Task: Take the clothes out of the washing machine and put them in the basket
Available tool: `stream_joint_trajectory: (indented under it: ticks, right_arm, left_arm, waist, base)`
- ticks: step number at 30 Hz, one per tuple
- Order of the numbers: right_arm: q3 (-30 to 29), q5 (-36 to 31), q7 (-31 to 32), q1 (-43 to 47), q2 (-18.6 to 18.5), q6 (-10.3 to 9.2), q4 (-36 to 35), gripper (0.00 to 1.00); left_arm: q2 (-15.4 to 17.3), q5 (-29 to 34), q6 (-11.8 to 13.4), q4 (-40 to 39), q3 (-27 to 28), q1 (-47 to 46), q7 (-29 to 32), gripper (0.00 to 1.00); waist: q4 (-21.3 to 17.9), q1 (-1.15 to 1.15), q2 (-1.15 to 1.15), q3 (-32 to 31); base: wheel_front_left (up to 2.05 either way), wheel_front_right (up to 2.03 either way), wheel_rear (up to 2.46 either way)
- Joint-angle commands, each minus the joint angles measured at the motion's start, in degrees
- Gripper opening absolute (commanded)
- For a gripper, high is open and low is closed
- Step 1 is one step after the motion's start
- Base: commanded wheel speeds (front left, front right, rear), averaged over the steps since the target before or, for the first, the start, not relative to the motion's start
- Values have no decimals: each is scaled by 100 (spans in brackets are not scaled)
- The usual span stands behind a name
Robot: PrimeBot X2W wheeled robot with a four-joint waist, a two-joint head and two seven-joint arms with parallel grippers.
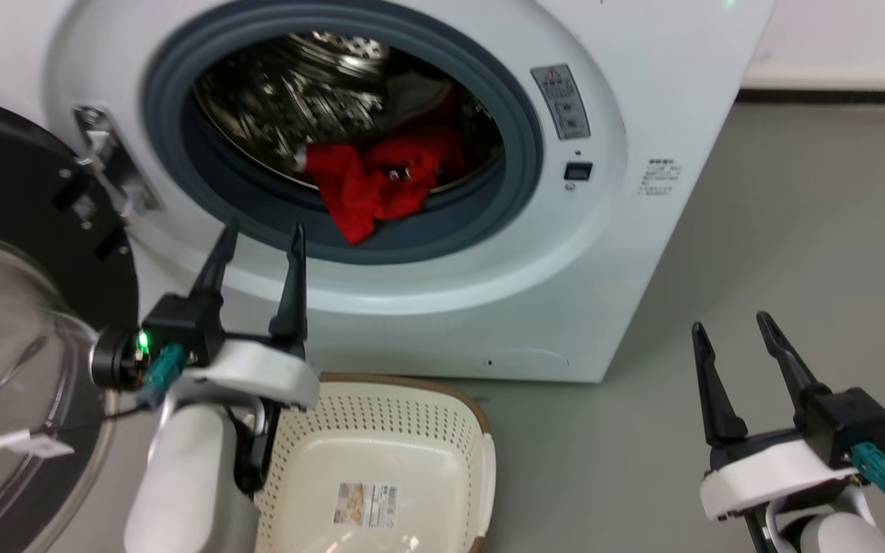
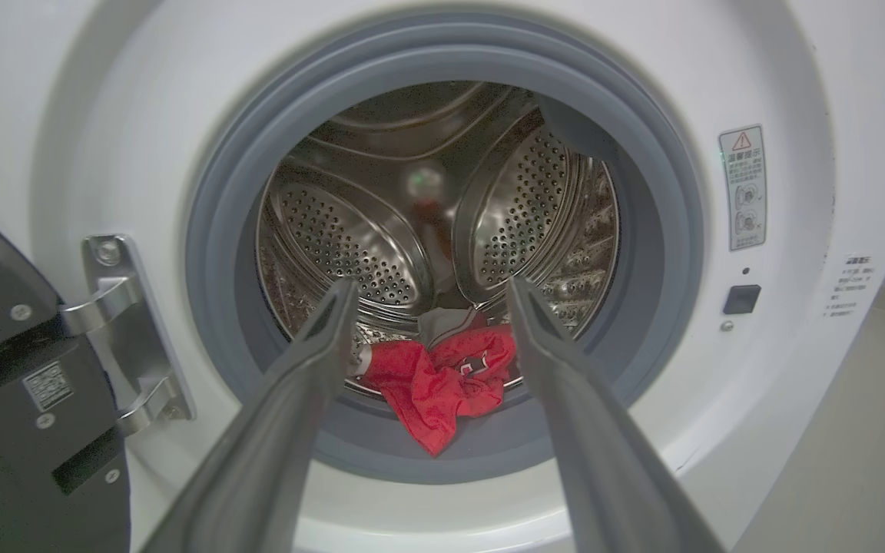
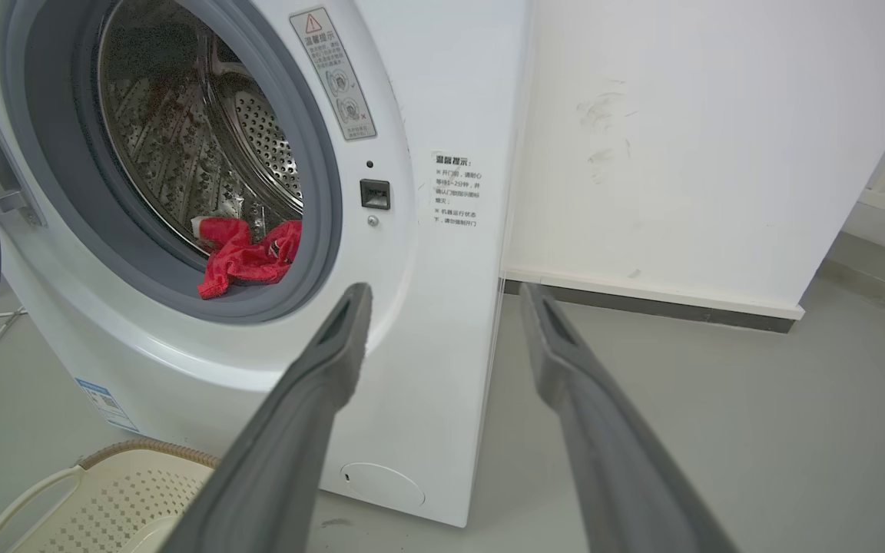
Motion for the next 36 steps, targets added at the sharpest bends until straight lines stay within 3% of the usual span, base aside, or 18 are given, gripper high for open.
stream_joint_trajectory:
  ticks: [1,9,17,24,36]
  right_arm:
    - [31,-34,-5,-127,0,-2,-55,100]
    - [299,39,-80,-515,-1,-3,-90,100]
    - [542,310,-252,-898,5,-3,60,100]
    - [869,628,-399,-1199,5,-3,282,100]
    - [1284,1088,-448,-1479,4,-3,362,100]
  left_arm:
    - [50,49,-17,95,5,-214,-14,100]
    - [376,-13,-57,1263,-45,-1519,7,100]
    - [865,-143,-87,2533,-288,-2909,454,100]
    - [1316,-256,-96,3329,-608,-4137,1131,100]
    - [2057,-493,-91,4482,-1304,-5541,2868,100]
  waist:
    - [-176,0,0,312]
    - [-735,0,0,1062]
    - [-1349,0,0,1821]
    - [-1826,0,0,2384]
    - [-2333,0,0,2902]
  base:
    - [0,0,0]
    - [0,0,0]
    - [0,0,0]
    - [0,0,0]
    - [0,0,0]
